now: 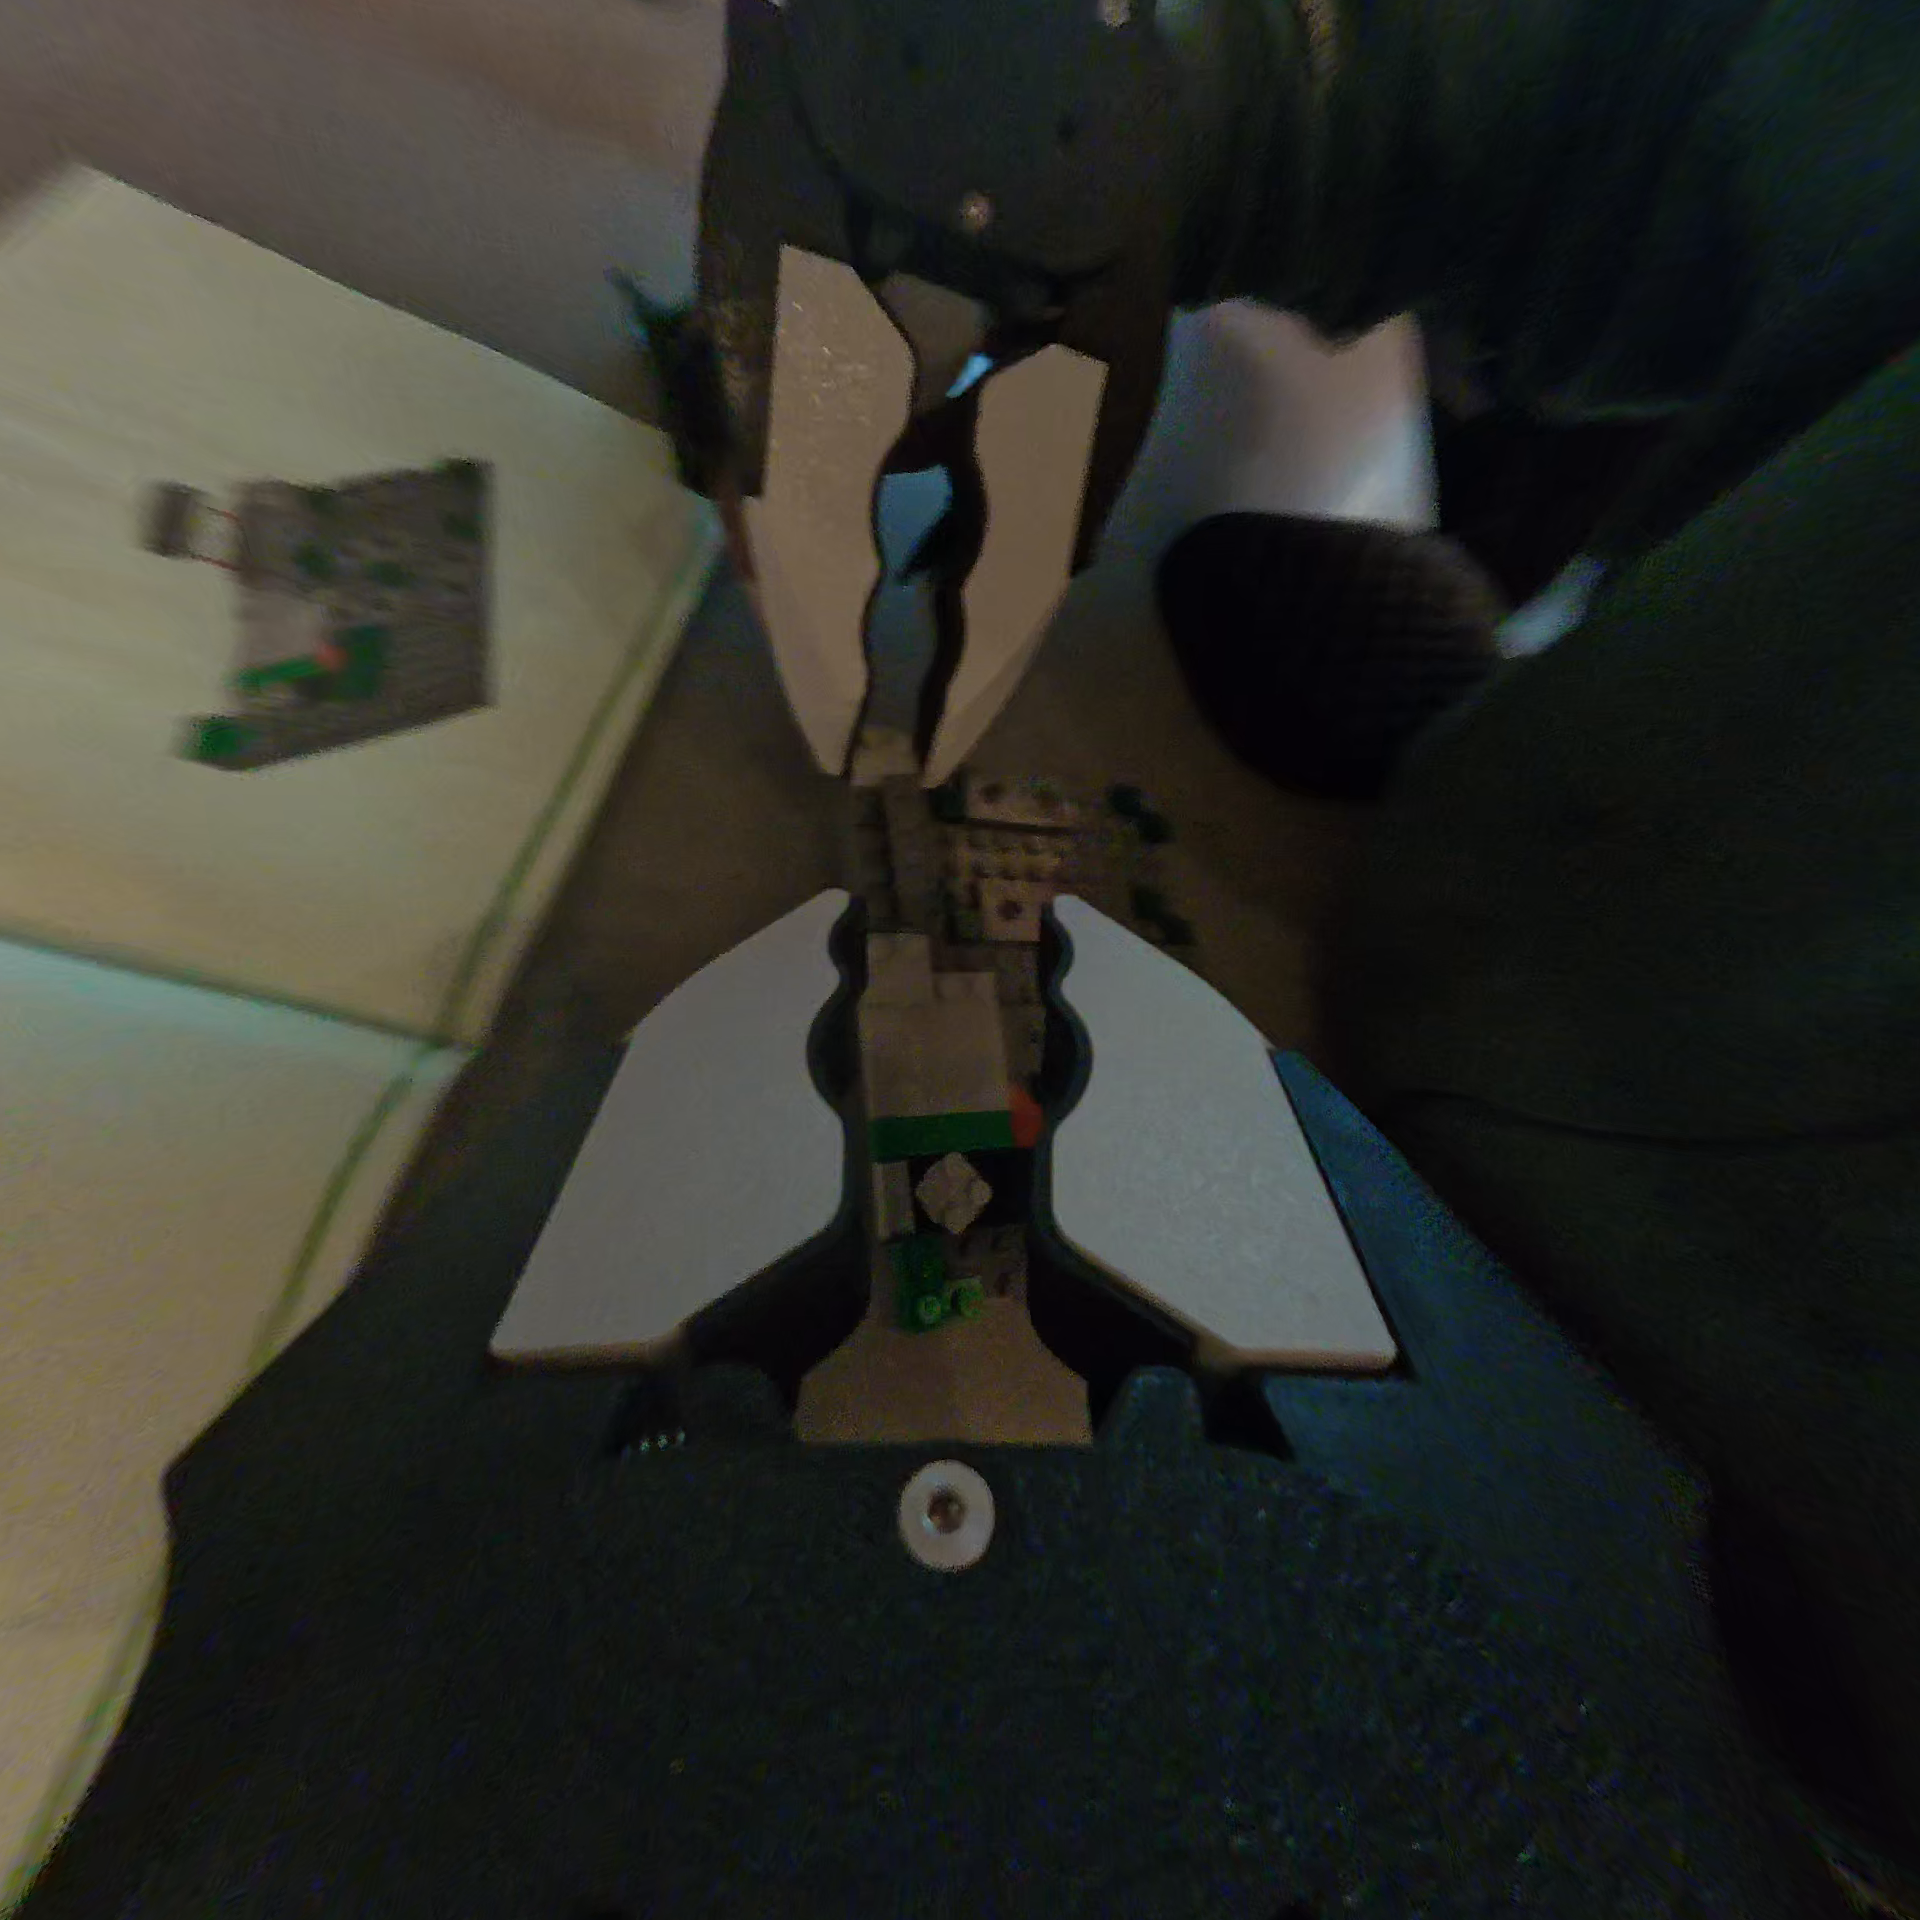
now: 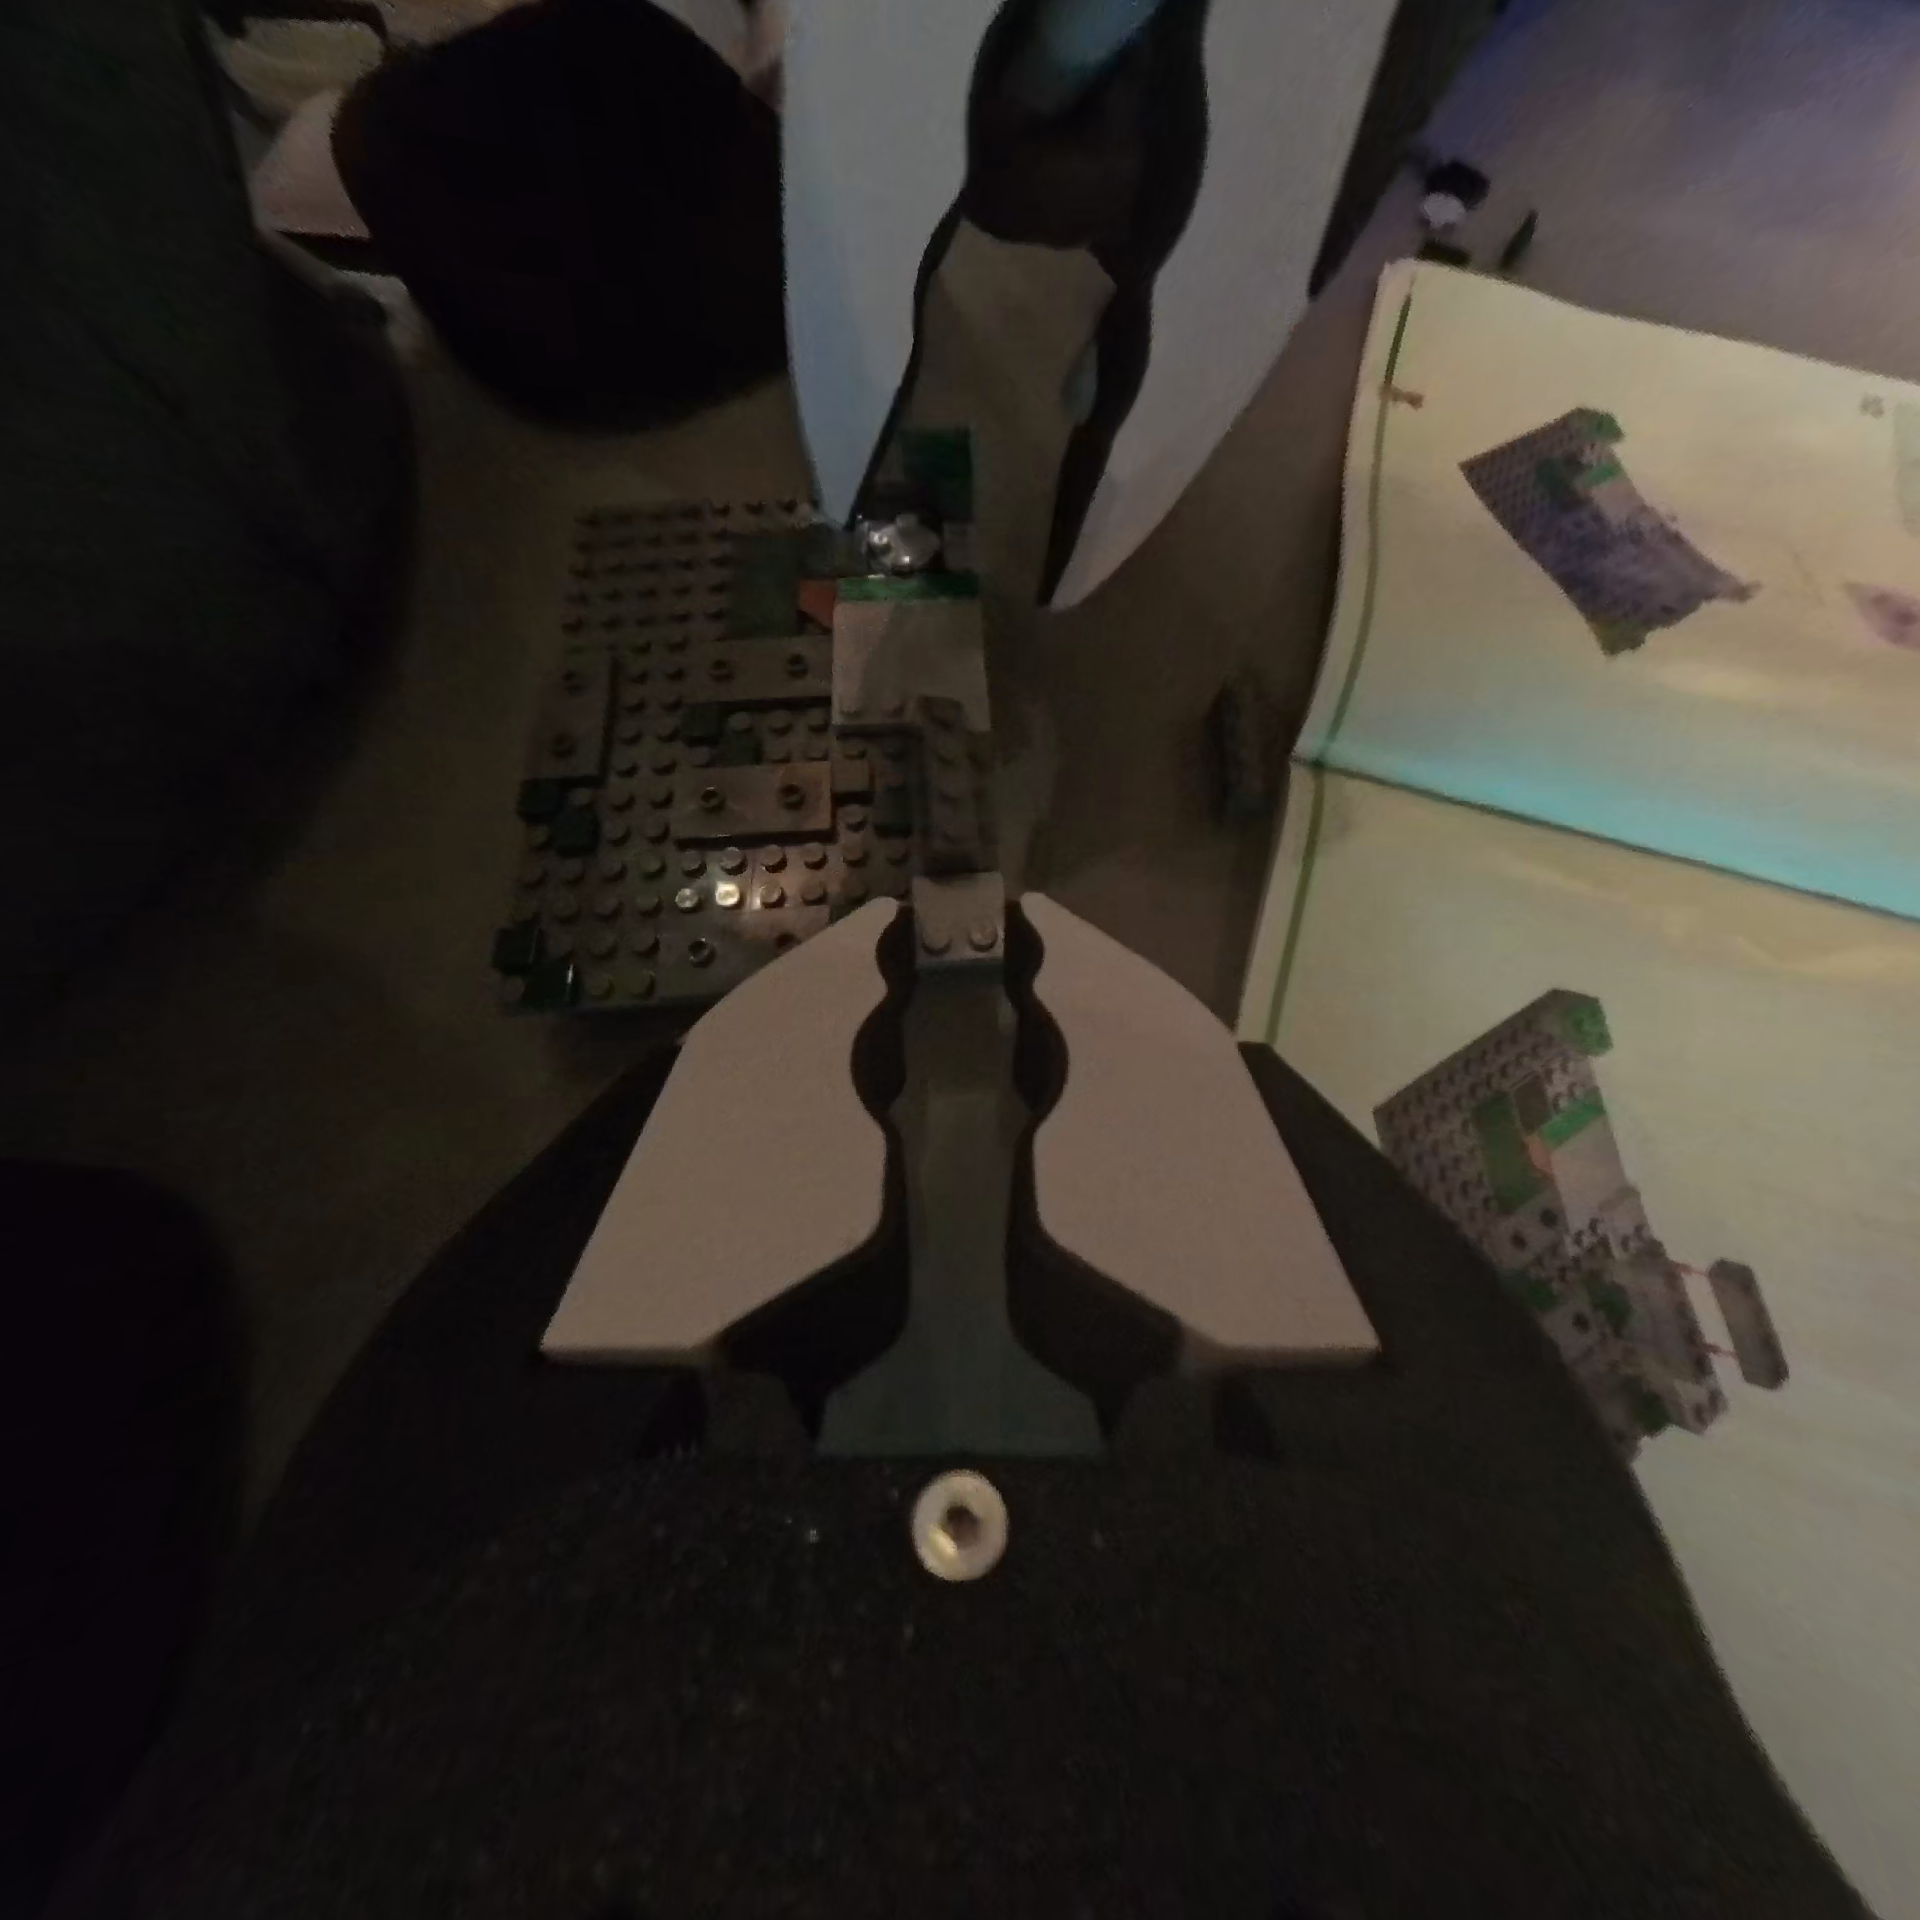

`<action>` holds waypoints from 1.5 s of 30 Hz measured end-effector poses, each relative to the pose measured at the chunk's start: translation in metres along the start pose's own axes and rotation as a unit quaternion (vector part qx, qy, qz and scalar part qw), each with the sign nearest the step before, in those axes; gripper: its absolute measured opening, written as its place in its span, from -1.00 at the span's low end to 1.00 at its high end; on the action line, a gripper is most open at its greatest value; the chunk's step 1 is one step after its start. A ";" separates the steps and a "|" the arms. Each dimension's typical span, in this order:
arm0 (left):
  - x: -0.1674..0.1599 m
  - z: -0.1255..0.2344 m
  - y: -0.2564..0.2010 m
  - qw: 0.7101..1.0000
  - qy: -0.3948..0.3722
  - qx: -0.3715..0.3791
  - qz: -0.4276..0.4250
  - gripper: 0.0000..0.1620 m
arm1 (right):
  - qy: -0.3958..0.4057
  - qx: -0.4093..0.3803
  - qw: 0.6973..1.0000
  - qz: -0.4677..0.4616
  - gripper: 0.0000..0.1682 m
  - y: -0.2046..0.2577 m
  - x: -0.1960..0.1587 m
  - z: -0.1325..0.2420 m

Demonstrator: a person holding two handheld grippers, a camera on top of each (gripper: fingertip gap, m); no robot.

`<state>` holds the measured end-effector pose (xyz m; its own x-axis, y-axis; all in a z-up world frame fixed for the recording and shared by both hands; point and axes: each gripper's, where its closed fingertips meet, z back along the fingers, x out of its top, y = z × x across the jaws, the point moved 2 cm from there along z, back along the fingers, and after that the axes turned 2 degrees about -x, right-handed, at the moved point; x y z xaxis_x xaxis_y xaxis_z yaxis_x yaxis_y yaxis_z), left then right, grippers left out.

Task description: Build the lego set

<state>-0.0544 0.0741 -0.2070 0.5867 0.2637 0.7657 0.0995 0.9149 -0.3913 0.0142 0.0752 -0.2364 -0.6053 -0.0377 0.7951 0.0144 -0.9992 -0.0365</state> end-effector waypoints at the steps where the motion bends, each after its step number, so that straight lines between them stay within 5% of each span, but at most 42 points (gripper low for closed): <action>1: 0.001 0.001 -0.003 0.999 0.005 -0.032 0.021 -0.59 | -0.005 0.004 1.000 0.005 -0.81 0.002 0.002 0.001; 8: 0.009 -0.001 -0.005 0.980 0.056 -0.154 0.114 -0.53 | -0.018 0.026 0.998 0.054 -0.81 0.012 0.022 0.006; 20: 0.008 -0.019 -0.018 0.945 0.078 -0.256 0.188 -0.50 | -0.012 0.046 0.993 0.112 -0.81 0.020 0.040 0.010; 45: -0.013 -0.027 -0.032 0.939 0.104 -0.269 0.187 -0.64 | 0.000 0.062 0.992 0.114 -0.81 0.036 0.044 0.001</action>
<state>-0.0439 0.0329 -0.2177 0.8005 0.4192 0.4284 0.2139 0.4679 -0.8575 -0.0110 0.0378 -0.2021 -0.5748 -0.2619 0.7753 0.2473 -0.9587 -0.1405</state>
